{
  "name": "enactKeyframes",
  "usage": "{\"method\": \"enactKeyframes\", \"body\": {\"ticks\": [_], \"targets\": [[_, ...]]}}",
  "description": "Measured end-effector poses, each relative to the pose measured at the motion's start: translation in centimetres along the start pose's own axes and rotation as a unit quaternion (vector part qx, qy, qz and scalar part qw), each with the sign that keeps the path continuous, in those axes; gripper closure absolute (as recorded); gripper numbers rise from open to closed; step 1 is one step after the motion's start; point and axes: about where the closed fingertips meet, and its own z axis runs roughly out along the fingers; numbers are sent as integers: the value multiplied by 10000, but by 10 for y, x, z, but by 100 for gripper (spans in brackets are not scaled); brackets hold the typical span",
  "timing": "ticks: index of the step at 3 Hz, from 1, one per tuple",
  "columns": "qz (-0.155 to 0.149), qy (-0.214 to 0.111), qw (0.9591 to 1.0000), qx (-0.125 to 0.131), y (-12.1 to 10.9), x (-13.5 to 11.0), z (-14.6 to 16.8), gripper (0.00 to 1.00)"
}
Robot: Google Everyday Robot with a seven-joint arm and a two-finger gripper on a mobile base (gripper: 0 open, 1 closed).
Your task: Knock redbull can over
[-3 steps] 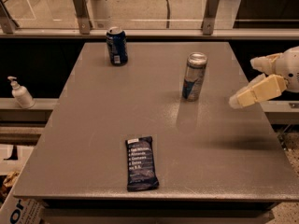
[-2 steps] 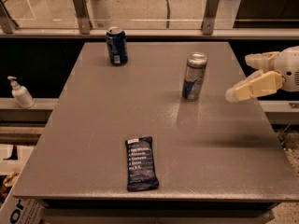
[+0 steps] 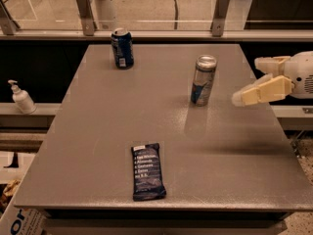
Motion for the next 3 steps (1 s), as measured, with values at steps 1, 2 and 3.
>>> {"method": "enactKeyframes", "body": {"ticks": [1, 2, 3], "targets": [[111, -436, 9990, 81, 4, -9, 16, 0], [176, -883, 9957, 233, 8, -21, 33, 0], [183, -1270, 9911, 363, 12, -29, 49, 0]]}}
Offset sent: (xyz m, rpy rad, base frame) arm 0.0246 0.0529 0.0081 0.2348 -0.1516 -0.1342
